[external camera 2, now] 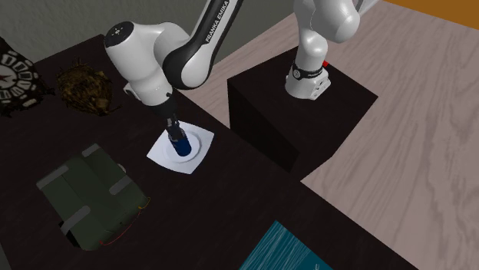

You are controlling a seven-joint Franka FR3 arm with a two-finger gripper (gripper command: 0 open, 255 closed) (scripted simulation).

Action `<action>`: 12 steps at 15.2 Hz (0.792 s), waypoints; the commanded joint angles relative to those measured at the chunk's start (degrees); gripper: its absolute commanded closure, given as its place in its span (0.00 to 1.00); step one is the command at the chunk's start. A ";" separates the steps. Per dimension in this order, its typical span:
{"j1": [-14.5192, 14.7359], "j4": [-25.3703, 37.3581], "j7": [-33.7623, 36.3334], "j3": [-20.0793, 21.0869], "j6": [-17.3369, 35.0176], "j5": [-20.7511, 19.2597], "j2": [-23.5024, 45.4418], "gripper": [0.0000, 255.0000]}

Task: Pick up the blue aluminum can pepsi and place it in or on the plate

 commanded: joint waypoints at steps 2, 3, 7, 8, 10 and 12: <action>-0.11 1.56 -0.07 0.02 -3.38 0.10 -1.80 0.00; -0.16 2.47 -0.10 0.03 -5.10 0.14 -2.61 0.00; -0.20 3.24 -0.12 0.03 -6.47 0.17 -3.20 0.00; -0.20 3.24 -0.12 0.03 -6.47 0.17 -3.20 0.00; -0.20 3.24 -0.12 0.03 -6.47 0.17 -3.20 0.00; -0.20 3.24 -0.12 0.03 -6.47 0.17 -3.20 0.00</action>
